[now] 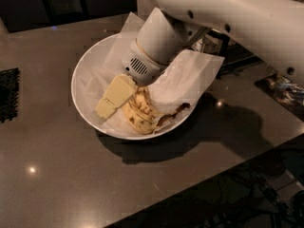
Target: Pick banana from white bowl
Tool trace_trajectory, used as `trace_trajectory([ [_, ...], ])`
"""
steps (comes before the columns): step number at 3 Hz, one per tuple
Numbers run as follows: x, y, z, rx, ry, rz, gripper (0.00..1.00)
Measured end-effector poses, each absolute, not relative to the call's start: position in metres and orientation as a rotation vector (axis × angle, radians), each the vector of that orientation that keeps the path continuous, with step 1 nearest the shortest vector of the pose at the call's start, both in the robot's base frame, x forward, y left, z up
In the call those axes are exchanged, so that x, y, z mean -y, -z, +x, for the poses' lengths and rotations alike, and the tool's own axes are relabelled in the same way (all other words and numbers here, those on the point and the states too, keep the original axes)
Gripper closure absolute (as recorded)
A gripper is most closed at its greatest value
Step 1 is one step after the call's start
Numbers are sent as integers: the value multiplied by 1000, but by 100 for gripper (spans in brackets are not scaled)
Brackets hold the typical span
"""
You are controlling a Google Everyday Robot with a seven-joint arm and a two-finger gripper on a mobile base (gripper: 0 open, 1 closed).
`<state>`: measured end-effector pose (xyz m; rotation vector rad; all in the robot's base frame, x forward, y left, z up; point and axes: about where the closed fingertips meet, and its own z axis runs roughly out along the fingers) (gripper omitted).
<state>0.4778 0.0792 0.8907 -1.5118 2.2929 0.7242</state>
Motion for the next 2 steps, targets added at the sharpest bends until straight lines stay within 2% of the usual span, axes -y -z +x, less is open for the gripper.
trace_trajectory([
  [1, -79, -891, 478, -2293, -724, -1512, 0],
  [2, -79, -891, 478, -2293, -724, -1512, 18],
])
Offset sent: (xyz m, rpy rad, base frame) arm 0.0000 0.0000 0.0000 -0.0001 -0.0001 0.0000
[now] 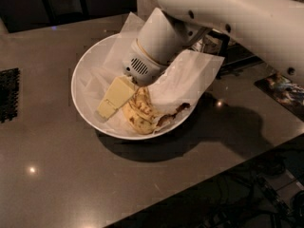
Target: Pick banana from white bowl
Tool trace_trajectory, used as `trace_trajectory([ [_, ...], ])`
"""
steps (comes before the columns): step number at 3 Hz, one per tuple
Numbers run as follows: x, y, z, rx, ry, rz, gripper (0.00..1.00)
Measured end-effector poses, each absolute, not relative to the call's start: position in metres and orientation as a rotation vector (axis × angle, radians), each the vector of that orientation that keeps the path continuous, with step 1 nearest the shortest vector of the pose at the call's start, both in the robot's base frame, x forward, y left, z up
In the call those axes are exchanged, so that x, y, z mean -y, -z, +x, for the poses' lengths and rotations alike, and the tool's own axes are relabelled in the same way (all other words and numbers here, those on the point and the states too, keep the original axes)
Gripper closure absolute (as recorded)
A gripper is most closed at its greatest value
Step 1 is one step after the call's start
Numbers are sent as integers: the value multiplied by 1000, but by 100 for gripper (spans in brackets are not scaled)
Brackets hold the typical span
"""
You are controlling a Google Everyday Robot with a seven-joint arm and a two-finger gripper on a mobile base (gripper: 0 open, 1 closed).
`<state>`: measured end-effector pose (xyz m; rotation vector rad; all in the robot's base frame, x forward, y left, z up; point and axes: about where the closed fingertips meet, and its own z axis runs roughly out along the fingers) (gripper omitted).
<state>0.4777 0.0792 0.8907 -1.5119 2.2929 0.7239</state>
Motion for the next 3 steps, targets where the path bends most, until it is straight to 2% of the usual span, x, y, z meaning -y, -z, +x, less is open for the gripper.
trace_trajectory([
  [1, -80, -891, 479, -2296, -696, -1513, 14],
  [2, -80, -890, 486, -2328, -551, -1491, 1],
  [3, -78, -889, 499, -2378, -324, -1424, 0],
])
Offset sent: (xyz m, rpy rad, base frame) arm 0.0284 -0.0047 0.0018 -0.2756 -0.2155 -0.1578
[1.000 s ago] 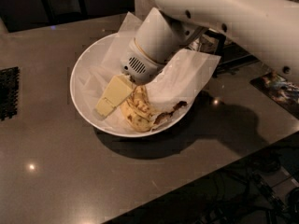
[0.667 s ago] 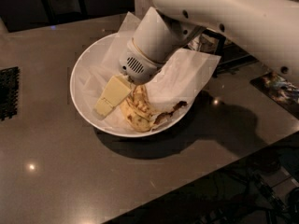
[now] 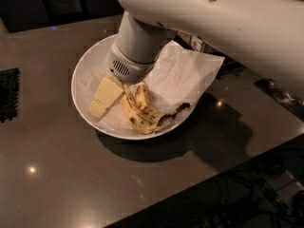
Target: Pick banana from white bowl
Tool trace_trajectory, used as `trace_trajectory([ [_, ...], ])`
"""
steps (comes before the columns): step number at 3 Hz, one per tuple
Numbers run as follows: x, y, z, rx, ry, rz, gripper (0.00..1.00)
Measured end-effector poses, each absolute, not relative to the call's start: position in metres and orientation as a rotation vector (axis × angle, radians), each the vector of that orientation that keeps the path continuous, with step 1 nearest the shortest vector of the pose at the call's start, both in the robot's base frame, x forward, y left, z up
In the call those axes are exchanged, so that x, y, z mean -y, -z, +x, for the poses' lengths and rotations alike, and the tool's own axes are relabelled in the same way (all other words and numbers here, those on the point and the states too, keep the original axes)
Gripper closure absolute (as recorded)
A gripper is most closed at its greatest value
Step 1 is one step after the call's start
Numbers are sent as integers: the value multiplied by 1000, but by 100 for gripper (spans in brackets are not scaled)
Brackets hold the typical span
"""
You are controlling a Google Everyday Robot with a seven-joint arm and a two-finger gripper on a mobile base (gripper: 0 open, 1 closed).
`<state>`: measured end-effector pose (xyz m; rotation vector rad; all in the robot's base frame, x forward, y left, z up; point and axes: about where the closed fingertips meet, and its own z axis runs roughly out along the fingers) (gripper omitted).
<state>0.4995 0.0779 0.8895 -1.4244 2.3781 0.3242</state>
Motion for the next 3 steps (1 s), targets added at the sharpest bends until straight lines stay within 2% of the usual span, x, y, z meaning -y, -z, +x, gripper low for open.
trace_trajectory([
  [1, -73, -881, 511, -2398, -179, -1391, 0],
  [2, -61, -869, 522, -2398, -189, -1366, 19],
  [3, -56, -872, 521, -2326, -359, -1363, 42],
])
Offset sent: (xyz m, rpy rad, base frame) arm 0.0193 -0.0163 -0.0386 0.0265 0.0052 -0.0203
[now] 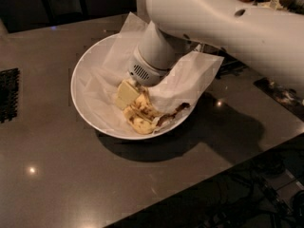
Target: Pick banana from white bowl
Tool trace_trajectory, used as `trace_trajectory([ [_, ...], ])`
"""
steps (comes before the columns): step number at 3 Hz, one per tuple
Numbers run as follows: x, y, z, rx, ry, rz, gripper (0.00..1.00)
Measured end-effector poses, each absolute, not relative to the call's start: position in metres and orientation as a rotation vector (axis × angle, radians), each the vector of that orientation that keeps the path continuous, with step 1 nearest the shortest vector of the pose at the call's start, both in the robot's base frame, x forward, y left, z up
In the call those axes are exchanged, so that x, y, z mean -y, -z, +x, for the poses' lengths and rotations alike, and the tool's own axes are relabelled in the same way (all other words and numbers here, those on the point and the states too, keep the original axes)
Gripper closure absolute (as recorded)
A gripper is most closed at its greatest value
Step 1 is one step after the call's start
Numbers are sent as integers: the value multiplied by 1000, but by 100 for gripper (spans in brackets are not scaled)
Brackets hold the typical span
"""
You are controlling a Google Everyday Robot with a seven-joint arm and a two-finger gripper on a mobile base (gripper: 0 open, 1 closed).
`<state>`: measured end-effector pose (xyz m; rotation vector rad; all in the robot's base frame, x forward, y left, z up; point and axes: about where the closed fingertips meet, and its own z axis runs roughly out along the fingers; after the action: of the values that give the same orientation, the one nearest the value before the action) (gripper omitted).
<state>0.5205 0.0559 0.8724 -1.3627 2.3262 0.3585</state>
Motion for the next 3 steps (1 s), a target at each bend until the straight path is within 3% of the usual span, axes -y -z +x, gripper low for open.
trace_trajectory([
  [1, -56, -891, 510, -2204, -515, -1390, 63],
  [2, -62, -903, 501, -2117, -596, -1442, 55],
  [3, -72, -906, 500, -2079, -631, -1486, 36],
])
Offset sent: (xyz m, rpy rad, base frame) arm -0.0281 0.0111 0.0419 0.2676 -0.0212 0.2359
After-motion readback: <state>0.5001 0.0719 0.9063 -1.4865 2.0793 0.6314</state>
